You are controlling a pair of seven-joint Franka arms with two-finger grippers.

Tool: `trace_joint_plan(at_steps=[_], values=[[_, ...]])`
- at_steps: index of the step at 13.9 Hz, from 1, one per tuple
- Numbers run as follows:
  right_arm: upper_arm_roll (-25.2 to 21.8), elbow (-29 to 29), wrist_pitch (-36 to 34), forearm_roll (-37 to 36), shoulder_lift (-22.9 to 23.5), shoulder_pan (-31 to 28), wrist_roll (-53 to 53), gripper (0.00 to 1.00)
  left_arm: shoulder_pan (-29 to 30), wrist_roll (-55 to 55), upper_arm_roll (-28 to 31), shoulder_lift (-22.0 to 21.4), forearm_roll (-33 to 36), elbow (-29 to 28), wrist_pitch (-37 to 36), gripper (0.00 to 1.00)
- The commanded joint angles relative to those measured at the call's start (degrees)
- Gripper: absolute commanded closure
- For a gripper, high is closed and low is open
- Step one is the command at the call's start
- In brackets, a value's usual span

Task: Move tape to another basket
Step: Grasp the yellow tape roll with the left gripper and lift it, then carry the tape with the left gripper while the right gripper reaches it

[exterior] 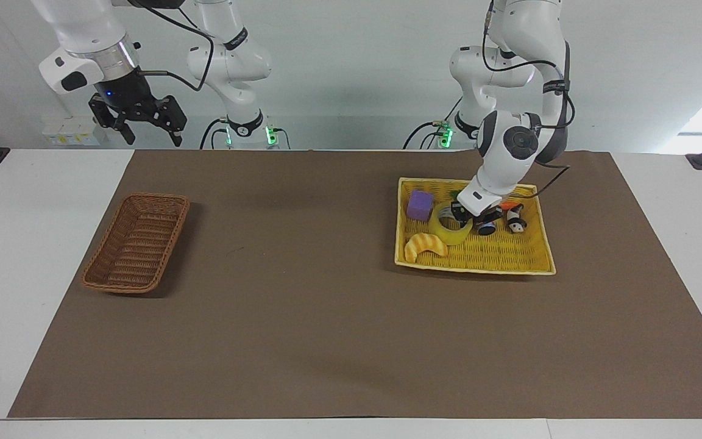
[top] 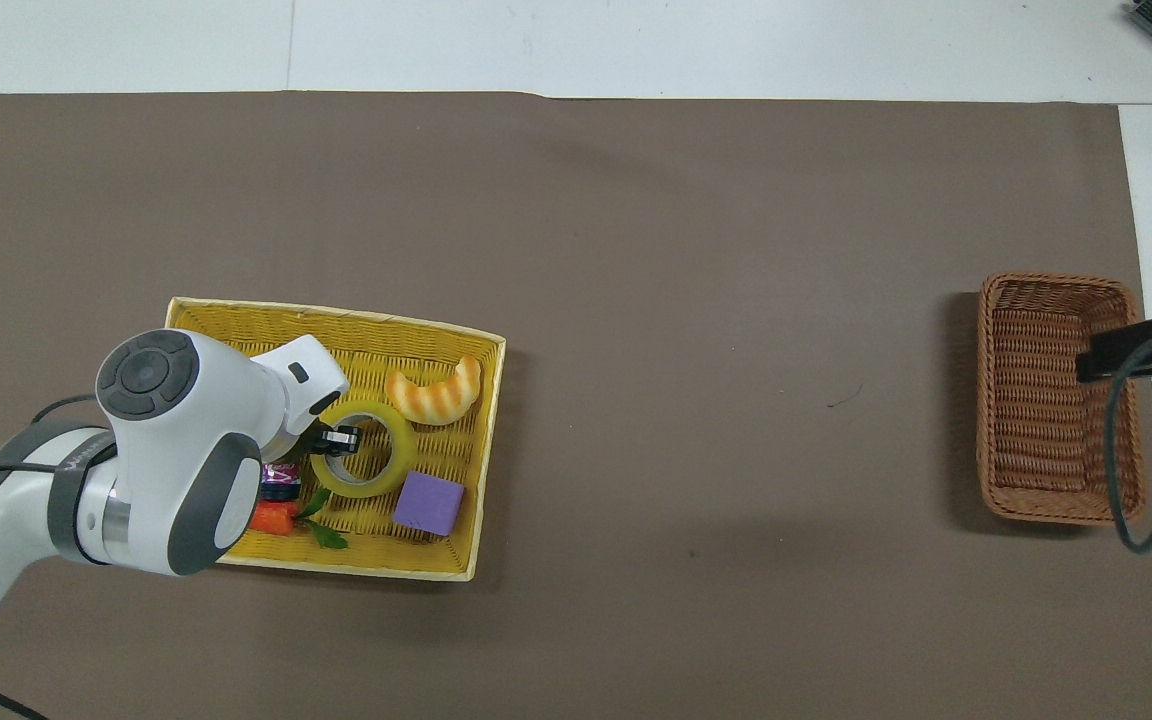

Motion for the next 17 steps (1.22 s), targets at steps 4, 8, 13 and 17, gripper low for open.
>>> trace_joint_plan(at_steps=[4, 8, 13, 17], values=[[0.31, -1.5, 0.32, 0.99, -1.36, -0.78, 0.6, 0.0, 3.41, 2.23, 0.19, -1.07, -0.49, 14.35, -15.92, 1.0], [0.4, -1.5, 0.06, 1.26, -1.45, -0.25, 0.86, 0.0, 4.39, 3.46, 0.27, -1.25, -0.49, 23.94, -25.42, 1.0], [1.36, -0.35, 0.75, 3.28, -1.62, 0.28, -0.19, 0.0, 3.25, 5.14, -0.51, -1.07, -9.97, 23.69, -22.28, 1.0], [1.98, -2.28, 3.82, 13.25, -1.71, 3.87, 7.08, 0.0, -0.27, 3.65, -0.78, -1.16, -24.01, 23.87, -22.1, 1.0]])
